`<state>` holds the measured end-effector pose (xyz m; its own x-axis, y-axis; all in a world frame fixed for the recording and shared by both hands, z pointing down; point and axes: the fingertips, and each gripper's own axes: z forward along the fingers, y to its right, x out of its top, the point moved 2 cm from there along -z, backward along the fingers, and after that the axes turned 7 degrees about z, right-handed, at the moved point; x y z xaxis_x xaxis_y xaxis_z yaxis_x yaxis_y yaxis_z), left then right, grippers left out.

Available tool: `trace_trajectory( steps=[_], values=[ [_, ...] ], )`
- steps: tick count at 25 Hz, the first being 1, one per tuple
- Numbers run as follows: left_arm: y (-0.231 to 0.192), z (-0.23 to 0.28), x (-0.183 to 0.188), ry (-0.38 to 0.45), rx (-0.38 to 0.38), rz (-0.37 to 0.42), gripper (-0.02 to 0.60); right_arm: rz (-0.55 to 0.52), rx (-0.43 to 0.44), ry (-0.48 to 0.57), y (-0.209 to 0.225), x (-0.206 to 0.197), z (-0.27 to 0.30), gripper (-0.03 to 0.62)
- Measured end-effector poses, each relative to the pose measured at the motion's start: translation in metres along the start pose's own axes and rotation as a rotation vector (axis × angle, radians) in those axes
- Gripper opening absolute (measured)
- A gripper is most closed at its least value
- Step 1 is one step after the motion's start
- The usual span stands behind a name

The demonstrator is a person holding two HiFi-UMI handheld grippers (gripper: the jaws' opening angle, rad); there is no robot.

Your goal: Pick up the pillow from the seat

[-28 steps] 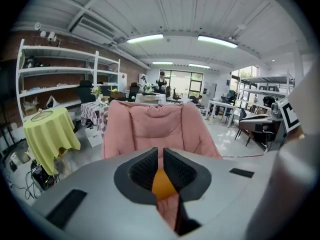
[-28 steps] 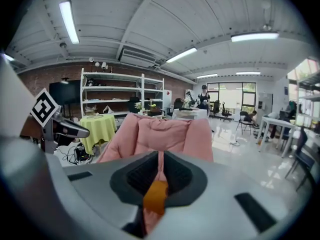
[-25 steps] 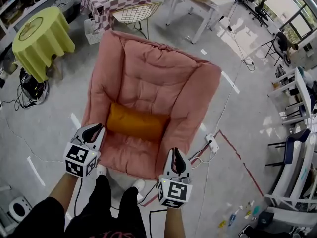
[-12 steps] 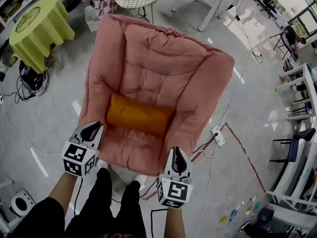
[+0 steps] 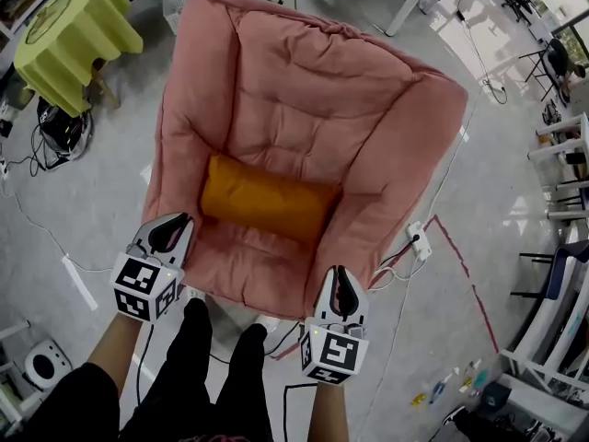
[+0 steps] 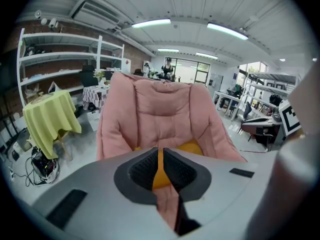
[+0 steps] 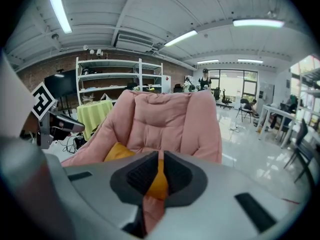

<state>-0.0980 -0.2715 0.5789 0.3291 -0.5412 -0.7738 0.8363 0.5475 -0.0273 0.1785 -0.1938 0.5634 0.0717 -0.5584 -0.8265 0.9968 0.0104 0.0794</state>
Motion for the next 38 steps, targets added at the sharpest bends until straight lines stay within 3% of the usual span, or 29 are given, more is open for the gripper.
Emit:
trace_trajectory(
  steps=[7,21,26,29,38],
  values=[
    [-0.004,0.019,-0.033,-0.036,0.003,-0.009,0.012,0.038,-0.033,-0.010,0.006,-0.027,0.020,0.023],
    [-0.015,0.063,-0.081,-0.066,0.015,-0.035,0.012,0.014,-0.007,-0.053,0.005,-0.076,0.067,0.025],
    [-0.017,0.076,-0.089,-0.081,0.011,-0.035,0.013,0.014,0.014,-0.069,0.004,-0.084,0.081,0.098],
    [-0.017,0.082,-0.092,-0.096,-0.004,-0.037,0.084,0.013,0.016,-0.074,0.005,-0.085,0.087,0.107],
    [-0.018,0.111,-0.100,-0.169,-0.058,-0.031,0.173,0.043,0.060,-0.130,0.001,-0.093,0.123,0.189]
  ],
)
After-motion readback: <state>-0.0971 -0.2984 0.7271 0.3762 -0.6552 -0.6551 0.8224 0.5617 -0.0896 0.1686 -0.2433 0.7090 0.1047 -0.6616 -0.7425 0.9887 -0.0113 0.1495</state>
